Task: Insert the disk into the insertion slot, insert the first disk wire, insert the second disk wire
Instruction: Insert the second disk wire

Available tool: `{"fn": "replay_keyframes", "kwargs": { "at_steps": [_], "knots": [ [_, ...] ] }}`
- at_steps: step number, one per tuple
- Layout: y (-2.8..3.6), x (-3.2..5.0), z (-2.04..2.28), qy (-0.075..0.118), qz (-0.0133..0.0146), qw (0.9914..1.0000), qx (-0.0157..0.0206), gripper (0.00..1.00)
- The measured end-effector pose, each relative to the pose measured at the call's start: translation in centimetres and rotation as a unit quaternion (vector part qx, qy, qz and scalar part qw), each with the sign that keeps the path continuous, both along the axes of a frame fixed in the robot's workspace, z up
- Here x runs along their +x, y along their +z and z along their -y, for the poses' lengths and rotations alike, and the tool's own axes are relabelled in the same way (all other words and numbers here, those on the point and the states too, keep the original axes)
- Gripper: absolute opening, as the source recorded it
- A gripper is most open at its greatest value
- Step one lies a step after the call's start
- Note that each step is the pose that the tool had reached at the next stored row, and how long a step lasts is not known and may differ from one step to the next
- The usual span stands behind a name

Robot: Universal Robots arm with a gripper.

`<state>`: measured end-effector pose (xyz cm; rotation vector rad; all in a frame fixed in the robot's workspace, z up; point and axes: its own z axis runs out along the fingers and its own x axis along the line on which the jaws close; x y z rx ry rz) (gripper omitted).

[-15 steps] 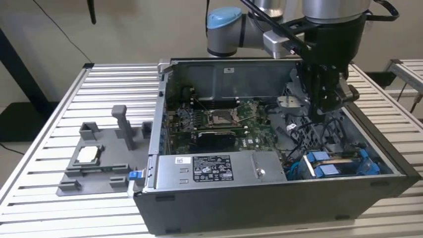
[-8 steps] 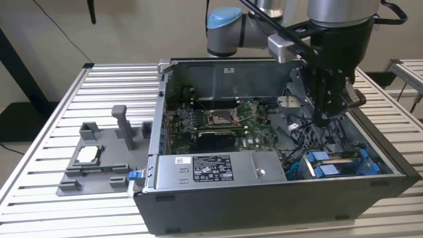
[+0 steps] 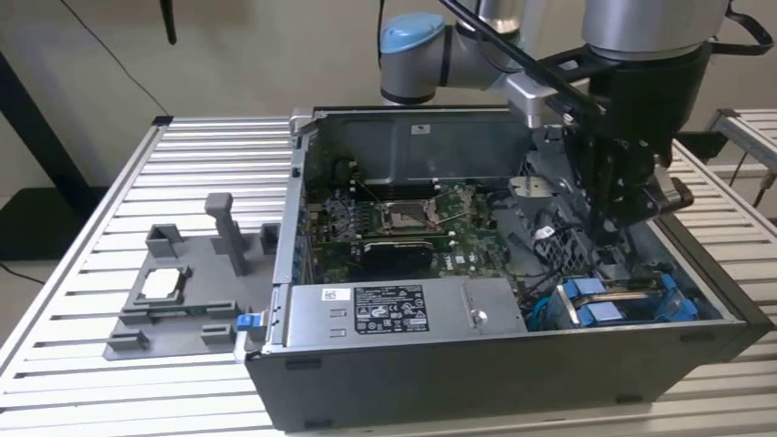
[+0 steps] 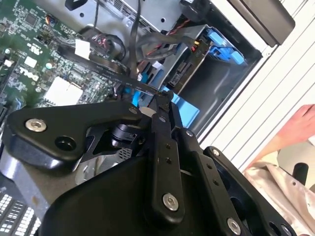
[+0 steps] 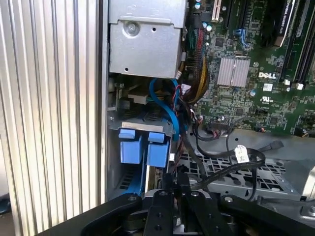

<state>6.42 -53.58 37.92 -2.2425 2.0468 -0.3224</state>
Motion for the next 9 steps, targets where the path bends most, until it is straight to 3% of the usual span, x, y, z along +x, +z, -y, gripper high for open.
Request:
{"fn": "replay_keyframes", "kwargs": {
  "at_steps": [4,5,8,9],
  "knots": [
    [-0.03,0.21,0.62,-0.001,-0.0004,1.00000,0.0000,0.16],
    [-0.11,0.21,0.65,-0.002,-0.0004,0.99999,0.0037,0.16],
    [-0.24,0.25,0.69,-0.003,-0.0004,0.99980,0.0198,0.16],
    [-0.27,0.30,0.73,-0.003,-0.0005,0.99977,0.0213,0.16]
  ]
}}
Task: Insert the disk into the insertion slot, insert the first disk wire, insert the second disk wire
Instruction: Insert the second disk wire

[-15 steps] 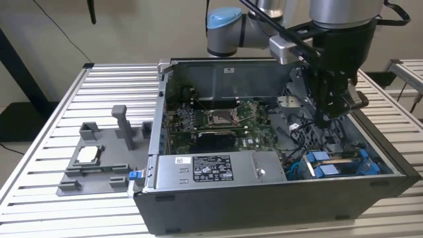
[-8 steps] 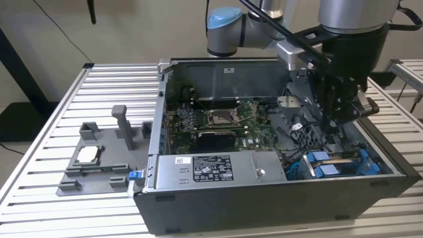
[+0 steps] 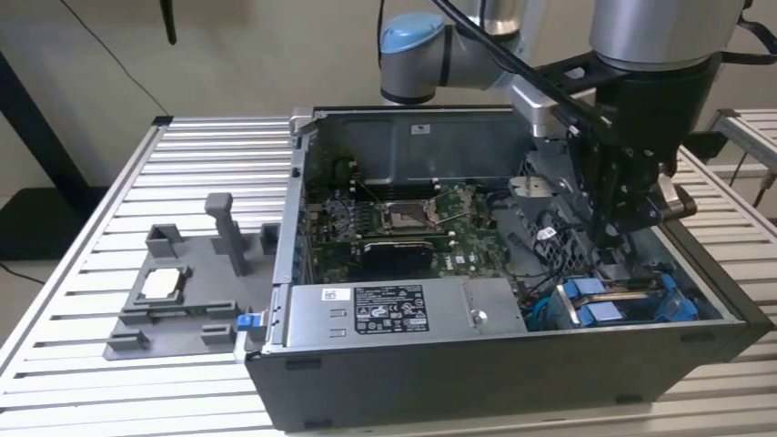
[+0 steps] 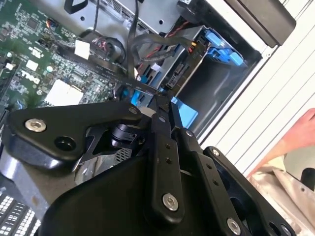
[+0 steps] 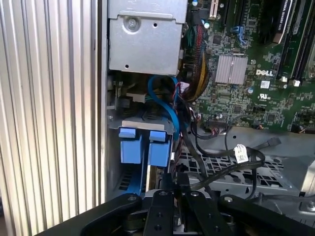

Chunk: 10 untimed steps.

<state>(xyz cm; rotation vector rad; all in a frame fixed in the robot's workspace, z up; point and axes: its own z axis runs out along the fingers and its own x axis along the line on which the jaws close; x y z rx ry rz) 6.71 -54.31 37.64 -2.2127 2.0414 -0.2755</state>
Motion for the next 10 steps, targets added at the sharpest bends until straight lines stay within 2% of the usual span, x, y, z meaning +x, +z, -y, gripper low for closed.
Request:
{"fn": "replay_keyframes", "kwargs": {
  "at_steps": [2,8,10],
  "knots": [
    [-0.03,0.29,0.11,0.000,-0.0016,1.00000,0.0003,0.16],
    [-0.11,1.56,0.42,0.000,-0.0164,0.99986,0.0003,0.16],
    [-0.25,1.68,0.59,0.000,-0.0182,0.99983,0.0004,0.16]
  ]
}}
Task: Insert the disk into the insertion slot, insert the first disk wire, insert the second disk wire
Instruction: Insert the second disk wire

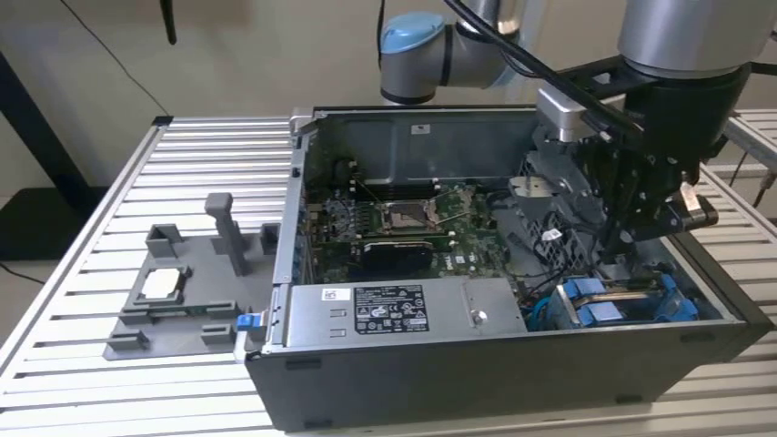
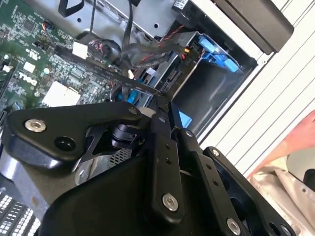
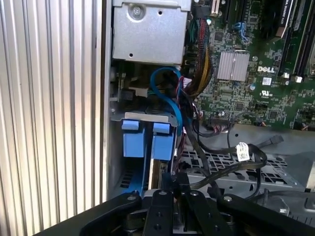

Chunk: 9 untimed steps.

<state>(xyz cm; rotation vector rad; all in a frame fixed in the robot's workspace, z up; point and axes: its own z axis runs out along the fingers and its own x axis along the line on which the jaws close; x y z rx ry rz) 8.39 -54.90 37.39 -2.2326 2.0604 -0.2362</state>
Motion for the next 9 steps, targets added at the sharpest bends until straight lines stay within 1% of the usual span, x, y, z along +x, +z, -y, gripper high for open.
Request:
{"fn": "replay_keyframes", "kwargs": {
  "at_steps": [3,5,6,9],
  "knots": [
    [-0.33,0.02,0.21,-0.002,-0.0004,1.00000,0.0007,0.16],
    [-0.54,0.02,0.28,-0.005,-0.0004,0.99999,0.0023,0.16],
    [-0.61,0.02,0.29,-0.006,-0.0004,0.99997,0.0039,0.16],
    [-0.83,0.03,0.31,-0.011,-0.0004,0.99988,0.0104,0.16]
  ]
}}
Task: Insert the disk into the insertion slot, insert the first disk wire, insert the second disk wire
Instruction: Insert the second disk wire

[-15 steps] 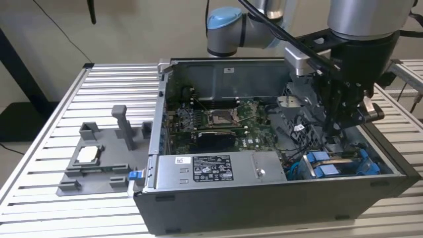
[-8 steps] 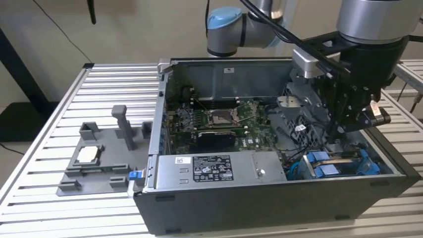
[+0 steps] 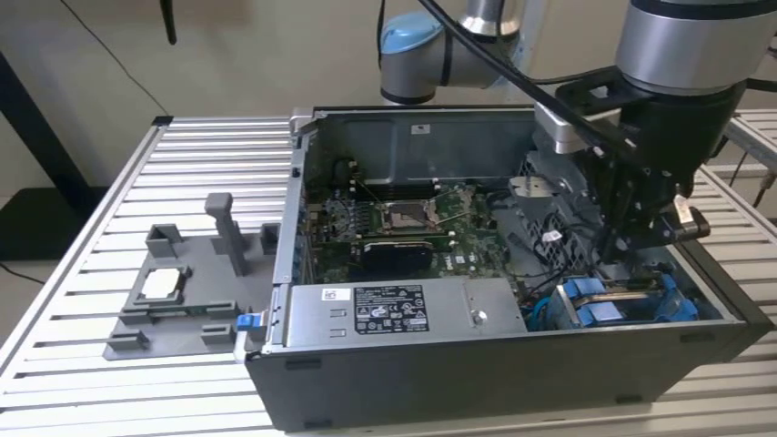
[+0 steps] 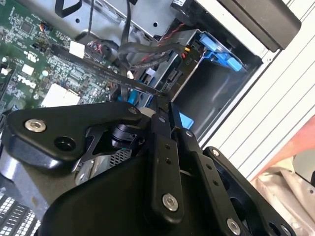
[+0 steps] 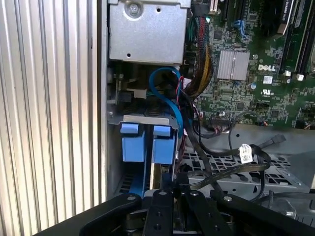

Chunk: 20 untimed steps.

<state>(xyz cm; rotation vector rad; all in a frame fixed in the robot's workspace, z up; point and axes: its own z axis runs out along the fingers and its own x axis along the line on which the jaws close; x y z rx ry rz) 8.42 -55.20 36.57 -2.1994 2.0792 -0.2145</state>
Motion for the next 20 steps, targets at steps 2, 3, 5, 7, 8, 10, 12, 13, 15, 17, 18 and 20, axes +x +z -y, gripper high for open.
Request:
{"fn": "replay_keyframes", "kwargs": {
  "at_steps": [2,3,5,7,8,10,12,13,15,17,18,20],
  "knots": [
    [-0.11,0.00,0.01,-0.003,0.0000,0.99998,0.0058,0.16],
    [-0.16,0.00,0.02,-0.004,0.0000,0.99995,0.0088,0.16],
    [-0.24,0.03,0.05,-0.005,-0.0001,0.99988,0.0145,0.16],
    [-0.24,0.33,0.23,-0.005,-0.0023,0.99986,0.0155,0.16],
    [-0.25,0.53,0.33,-0.005,-0.0044,0.99985,0.0155,0.16],
    [-0.29,0.99,0.52,-0.006,-0.0104,0.99980,0.0159,0.16],
    [-0.43,1.24,0.69,-0.006,-0.0140,0.99974,0.0170,0.16],
    [-0.52,1.33,0.76,-0.006,-0.0150,0.99971,0.0177,0.16],
    [-0.73,1.43,0.87,-0.006,-0.0155,0.99967,0.0197,0.16],
    [-0.93,1.53,1.02,-0.006,-0.0156,0.99962,0.0218,0.16],
    [-0.97,1.59,1.13,-0.006,-0.0157,0.99962,0.0220,0.16],
    [-1.08,1.70,1.39,-0.007,-0.0157,0.99961,0.0221,0.16]
  ]
}}
